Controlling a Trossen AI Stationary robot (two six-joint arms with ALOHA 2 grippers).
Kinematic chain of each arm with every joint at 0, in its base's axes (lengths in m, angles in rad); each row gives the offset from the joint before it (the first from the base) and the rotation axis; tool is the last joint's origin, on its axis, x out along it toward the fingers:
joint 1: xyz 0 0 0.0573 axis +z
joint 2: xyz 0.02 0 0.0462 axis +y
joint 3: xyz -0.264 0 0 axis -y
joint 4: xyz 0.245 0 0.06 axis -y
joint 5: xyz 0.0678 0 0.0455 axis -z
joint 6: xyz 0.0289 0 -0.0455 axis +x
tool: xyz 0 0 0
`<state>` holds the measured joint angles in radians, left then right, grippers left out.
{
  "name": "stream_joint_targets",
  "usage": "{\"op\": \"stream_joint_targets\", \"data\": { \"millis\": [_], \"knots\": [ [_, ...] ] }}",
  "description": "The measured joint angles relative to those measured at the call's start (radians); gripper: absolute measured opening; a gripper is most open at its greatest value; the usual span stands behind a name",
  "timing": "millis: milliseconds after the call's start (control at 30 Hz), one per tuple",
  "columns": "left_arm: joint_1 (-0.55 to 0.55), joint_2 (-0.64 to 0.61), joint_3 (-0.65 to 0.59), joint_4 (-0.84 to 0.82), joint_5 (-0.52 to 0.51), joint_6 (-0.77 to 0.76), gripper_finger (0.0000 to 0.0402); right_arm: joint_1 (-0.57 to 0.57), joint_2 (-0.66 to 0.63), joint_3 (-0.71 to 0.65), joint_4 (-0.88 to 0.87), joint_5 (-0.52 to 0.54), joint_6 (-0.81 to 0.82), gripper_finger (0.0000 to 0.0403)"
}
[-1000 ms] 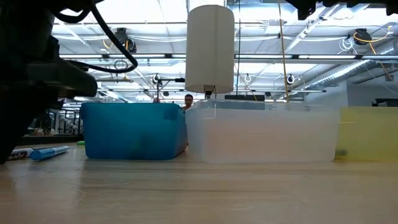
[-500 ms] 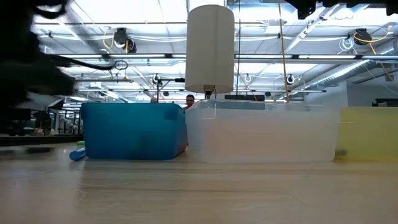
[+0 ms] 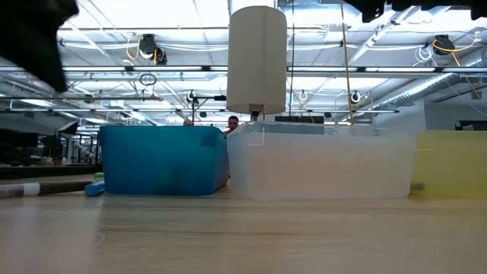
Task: Pick & Place Markers
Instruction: Put the brown marker pen into the yellow bin
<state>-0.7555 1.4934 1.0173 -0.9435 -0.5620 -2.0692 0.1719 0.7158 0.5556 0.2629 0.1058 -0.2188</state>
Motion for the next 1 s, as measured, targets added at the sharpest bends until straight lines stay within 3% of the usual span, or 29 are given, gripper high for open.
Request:
{"op": "stream_joint_targets", "data": {
  "millis": [67,200,400,533,800,1000],
  "knots": [
    [-0.001,-0.007,0.001,0.027,-0.059,0.04,0.0,0.0,0.012,0.0,-0.005,0.001,-0.003,0.0238],
    [0.02,0.003,0.001,0.109,0.01,0.163,0.0014,0.0,0.026,0.0,-0.002,0.001,-0.007,0.0238],
    [0.065,0.107,0.001,0.594,0.127,0.51,0.0067,0.0,0.028,0.0,0.003,0.001,-0.007,0.0238],
    [0.087,0.196,0.003,0.79,0.199,0.538,0.0099,0.0,0.028,0.0,0.009,0.001,-0.006,0.0238],
    [0.109,0.265,0.001,0.555,0.392,0.197,0.0084,0.0,0.028,0.0,0.01,0.001,0.037,0.0238],
    [0.123,0.23,0.045,0.43,0.42,0.159,0.0057,0.0,0.028,0.0,0.011,0.002,0.067,0.0238]
  ]
}}
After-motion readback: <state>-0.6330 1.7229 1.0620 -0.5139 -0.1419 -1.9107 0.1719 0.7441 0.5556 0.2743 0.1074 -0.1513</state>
